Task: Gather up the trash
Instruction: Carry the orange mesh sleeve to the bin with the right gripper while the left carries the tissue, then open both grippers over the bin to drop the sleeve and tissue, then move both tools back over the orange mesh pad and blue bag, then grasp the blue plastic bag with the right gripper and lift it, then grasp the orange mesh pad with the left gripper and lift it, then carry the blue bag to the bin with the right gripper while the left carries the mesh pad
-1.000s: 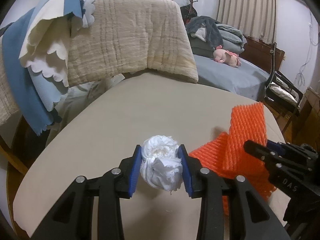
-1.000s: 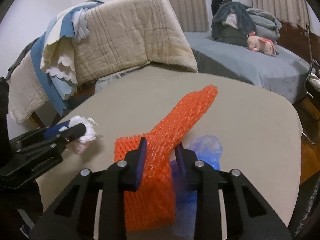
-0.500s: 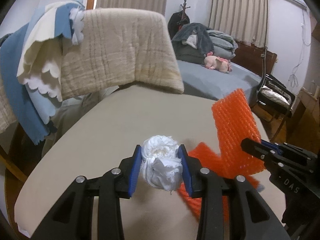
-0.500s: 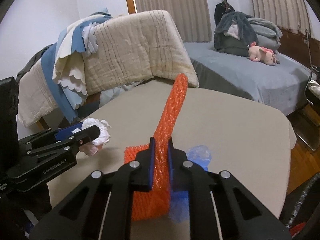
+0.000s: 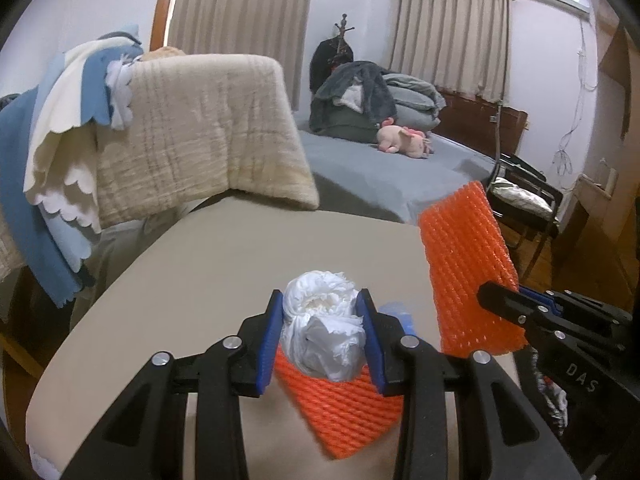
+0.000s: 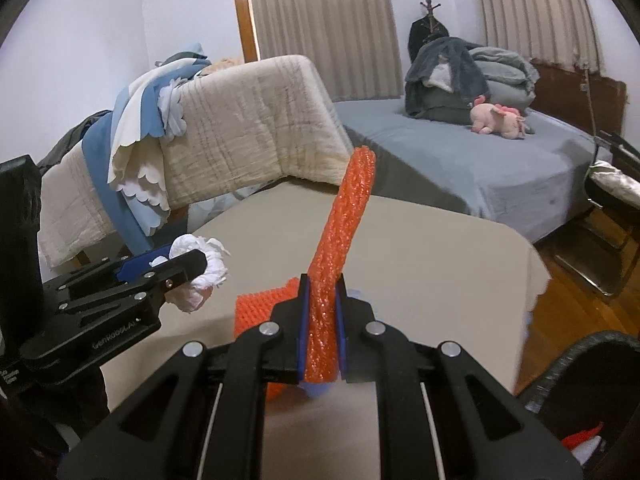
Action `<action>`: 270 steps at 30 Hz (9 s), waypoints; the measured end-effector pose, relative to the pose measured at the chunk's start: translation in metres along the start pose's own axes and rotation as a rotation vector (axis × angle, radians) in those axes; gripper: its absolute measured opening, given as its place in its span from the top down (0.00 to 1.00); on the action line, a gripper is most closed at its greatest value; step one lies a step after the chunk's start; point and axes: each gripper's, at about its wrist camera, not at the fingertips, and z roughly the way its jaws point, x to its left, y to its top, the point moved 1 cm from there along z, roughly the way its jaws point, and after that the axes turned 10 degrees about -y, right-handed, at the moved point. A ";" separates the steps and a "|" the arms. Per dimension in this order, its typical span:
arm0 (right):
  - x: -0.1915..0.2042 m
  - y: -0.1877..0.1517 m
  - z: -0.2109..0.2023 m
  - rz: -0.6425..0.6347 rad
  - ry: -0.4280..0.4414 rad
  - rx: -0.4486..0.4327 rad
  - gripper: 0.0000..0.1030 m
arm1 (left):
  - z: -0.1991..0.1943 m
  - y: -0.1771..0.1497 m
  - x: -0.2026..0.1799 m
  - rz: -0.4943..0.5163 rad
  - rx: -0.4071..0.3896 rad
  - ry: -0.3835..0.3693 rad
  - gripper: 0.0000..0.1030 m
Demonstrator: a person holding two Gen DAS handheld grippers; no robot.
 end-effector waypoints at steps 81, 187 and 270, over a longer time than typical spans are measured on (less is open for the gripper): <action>-0.271 -0.168 -0.174 0.285 -0.596 0.076 0.06 | 0.065 -0.077 -0.295 0.261 0.136 -0.471 0.18; 0.020 -0.051 0.087 -0.003 -0.112 0.117 0.06 | 0.041 -0.048 0.087 -0.059 0.141 0.159 0.28; -0.097 -0.028 -0.109 0.084 -0.219 -0.062 0.72 | -0.034 -0.018 -0.115 0.104 0.047 -0.129 0.88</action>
